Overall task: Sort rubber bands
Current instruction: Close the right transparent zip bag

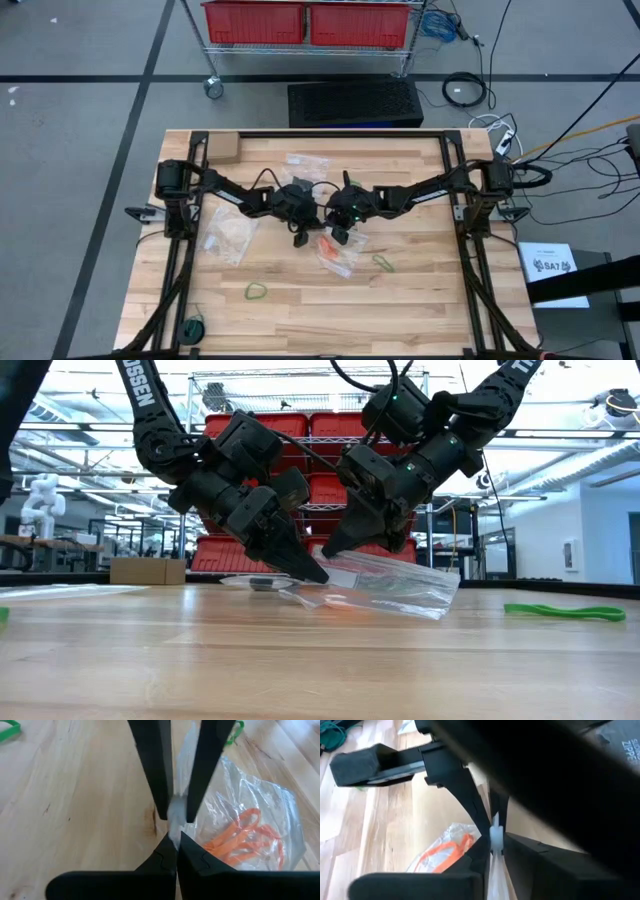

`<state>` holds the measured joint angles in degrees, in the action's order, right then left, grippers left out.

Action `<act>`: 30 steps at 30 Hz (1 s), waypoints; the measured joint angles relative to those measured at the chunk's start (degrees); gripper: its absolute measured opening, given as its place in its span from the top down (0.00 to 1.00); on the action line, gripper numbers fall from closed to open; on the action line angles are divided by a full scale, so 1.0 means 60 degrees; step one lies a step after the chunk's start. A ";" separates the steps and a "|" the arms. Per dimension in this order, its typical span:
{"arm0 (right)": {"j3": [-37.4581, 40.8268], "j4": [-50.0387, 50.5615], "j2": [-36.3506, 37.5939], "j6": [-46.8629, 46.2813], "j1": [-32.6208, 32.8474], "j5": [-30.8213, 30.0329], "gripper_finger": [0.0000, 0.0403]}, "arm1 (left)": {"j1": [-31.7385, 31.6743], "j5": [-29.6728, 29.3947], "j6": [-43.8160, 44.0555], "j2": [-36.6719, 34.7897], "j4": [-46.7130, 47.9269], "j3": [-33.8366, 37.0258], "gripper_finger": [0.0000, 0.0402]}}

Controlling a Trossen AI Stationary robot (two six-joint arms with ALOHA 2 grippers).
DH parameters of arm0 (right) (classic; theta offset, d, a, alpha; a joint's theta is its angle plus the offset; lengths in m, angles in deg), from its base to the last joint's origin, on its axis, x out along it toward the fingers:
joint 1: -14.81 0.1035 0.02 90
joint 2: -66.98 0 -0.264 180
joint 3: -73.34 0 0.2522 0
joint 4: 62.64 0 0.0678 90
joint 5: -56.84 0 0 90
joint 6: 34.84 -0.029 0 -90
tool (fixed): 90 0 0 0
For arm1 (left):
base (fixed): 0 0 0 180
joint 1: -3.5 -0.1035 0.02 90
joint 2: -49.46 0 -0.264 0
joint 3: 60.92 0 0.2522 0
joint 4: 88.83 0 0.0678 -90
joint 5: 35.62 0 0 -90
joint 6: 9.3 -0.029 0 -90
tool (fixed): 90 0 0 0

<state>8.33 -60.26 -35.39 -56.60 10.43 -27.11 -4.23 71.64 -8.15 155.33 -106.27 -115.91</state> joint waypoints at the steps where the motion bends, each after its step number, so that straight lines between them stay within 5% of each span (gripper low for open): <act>1: 0.0000 0.0019 0.0000 0.0000 0.0000 -0.0004 0.92 | 0.0000 0.0000 0.0001 -0.0001 0.0000 0.0000 1.00; 17: -0.0015 0.0522 0.0004 0.0000 0.0000 -0.0009 0.99 | -0.0008 -0.0035 0.0338 -0.0009 0.0007 -0.0003 0.99; 30: 0.0004 0.1038 0.0700 0.0248 0.0461 -0.0173 0.99 | -0.0121 0.0946 0.0520 -0.0012 -0.0161 0.0000 0.83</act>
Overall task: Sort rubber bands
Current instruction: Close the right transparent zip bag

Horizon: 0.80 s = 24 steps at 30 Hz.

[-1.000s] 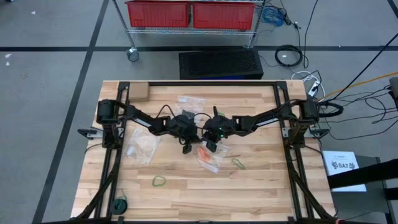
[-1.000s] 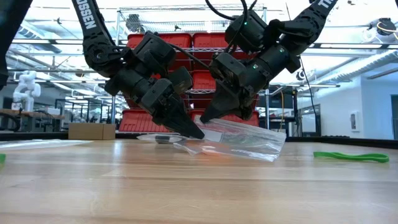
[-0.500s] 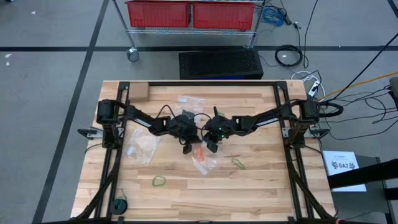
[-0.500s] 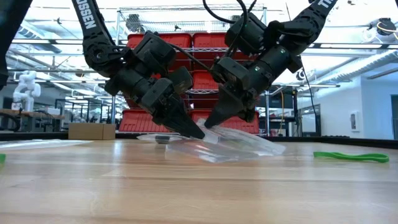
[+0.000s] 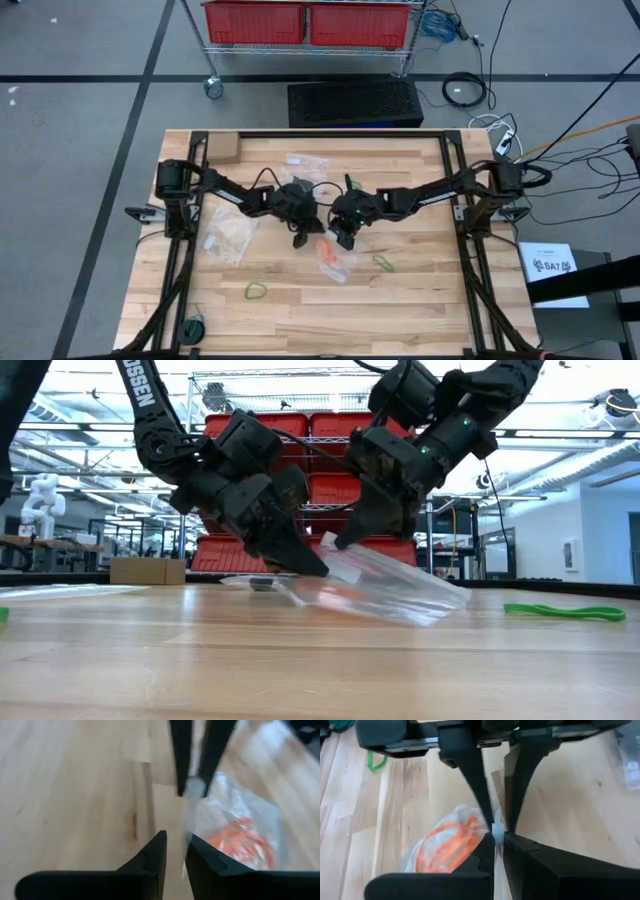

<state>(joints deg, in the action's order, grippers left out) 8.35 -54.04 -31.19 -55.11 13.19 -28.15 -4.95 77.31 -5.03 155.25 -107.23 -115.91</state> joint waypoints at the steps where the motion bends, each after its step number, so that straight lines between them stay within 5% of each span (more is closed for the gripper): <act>1: 0.0000 0.0037 0.0033 0.0000 0.0044 -0.0088 0.99 | -0.0031 0.0247 0.0088 0.0000 -0.0120 0.0000 0.82; 8: -0.0018 0.0329 0.0104 0.0055 0.0288 -0.0314 0.99 | -0.0345 0.2224 0.1203 0.0000 -0.1252 0.0004 0.82; 24: 0.0000 0.0628 0.0356 0.0171 0.0357 -0.0798 0.99 | -0.0535 0.1369 0.1476 0.0000 -0.1230 0.0000 0.98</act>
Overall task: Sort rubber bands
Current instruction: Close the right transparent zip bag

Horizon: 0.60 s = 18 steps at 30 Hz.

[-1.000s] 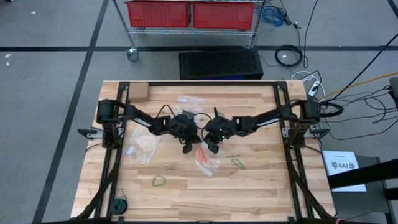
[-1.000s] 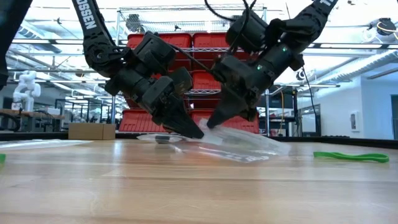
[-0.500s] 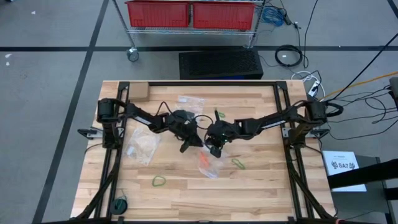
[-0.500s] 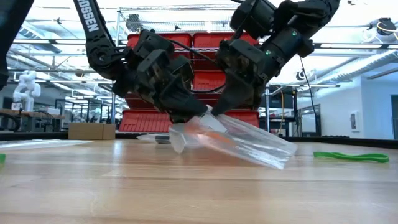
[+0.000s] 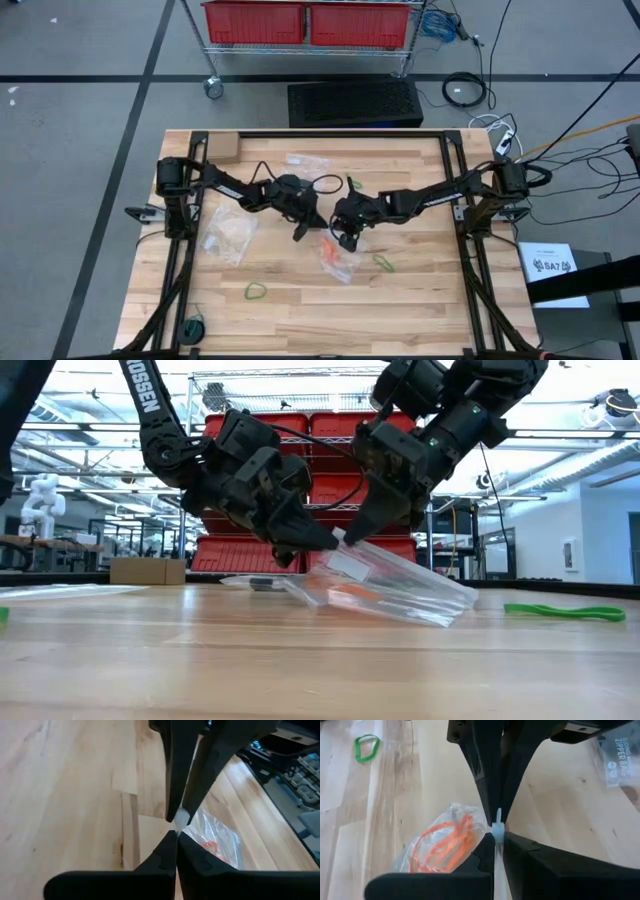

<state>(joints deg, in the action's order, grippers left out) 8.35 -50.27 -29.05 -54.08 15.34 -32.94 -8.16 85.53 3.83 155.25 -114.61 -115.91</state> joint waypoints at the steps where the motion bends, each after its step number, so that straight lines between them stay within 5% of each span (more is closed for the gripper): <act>1: 0.0000 0.0001 0.0000 0.0000 -0.0002 -0.0021 0.99 | 0.0000 -0.0114 0.0000 0.0000 0.0003 0.0000 0.99; 18: -0.0018 0.1008 0.0011 -0.0237 0.0056 -0.0057 0.99 | 0.0000 -0.0792 -0.0044 -0.0107 0.0010 0.0019 1.00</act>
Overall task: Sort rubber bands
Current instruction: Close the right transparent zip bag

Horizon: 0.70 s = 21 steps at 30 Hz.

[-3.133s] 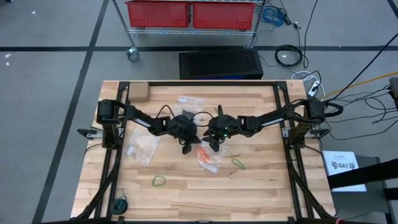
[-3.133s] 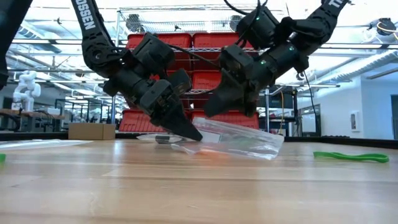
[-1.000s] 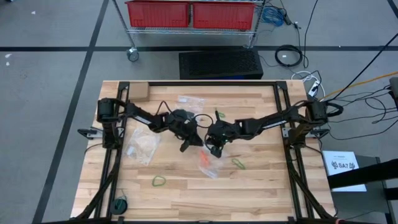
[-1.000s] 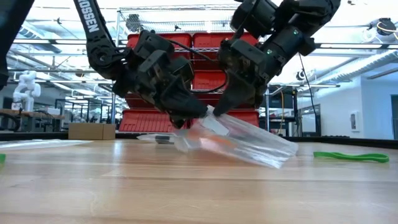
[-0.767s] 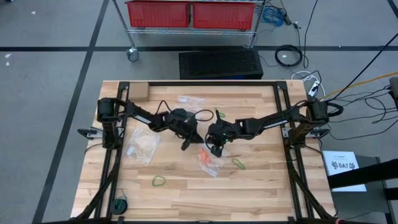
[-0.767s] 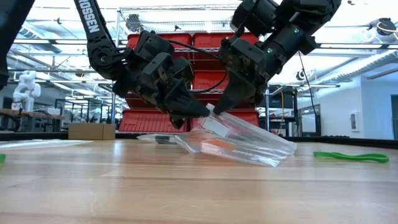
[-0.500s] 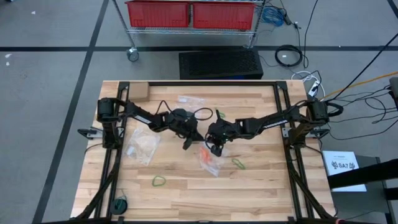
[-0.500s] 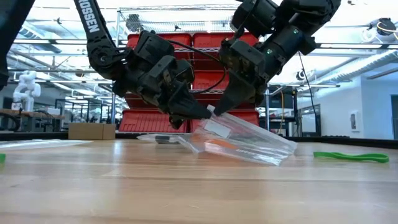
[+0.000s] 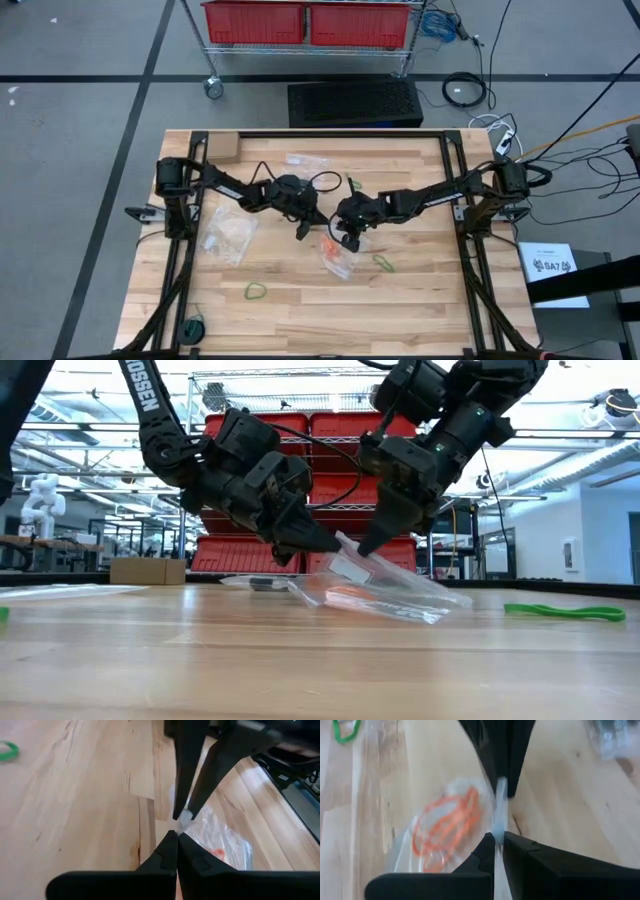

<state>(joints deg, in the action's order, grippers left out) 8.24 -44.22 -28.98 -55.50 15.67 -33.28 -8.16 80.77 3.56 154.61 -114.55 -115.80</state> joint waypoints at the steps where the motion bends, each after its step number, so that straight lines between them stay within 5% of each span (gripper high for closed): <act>1: 0.0000 0.0099 0.0007 -0.0050 0.0003 0.0017 0.99 | -0.0004 -0.0011 -0.0018 -0.0079 -0.0003 0.0018 1.00; 21: 0.0017 0.2139 0.0794 -0.0666 0.0448 -0.0007 0.99 | -0.0193 -0.0482 -0.0995 -0.2119 0.2166 0.0069 1.00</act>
<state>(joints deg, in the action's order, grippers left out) 8.35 -31.38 -24.22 -59.50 18.36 -33.32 -9.32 77.88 -2.41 141.90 -101.55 -115.39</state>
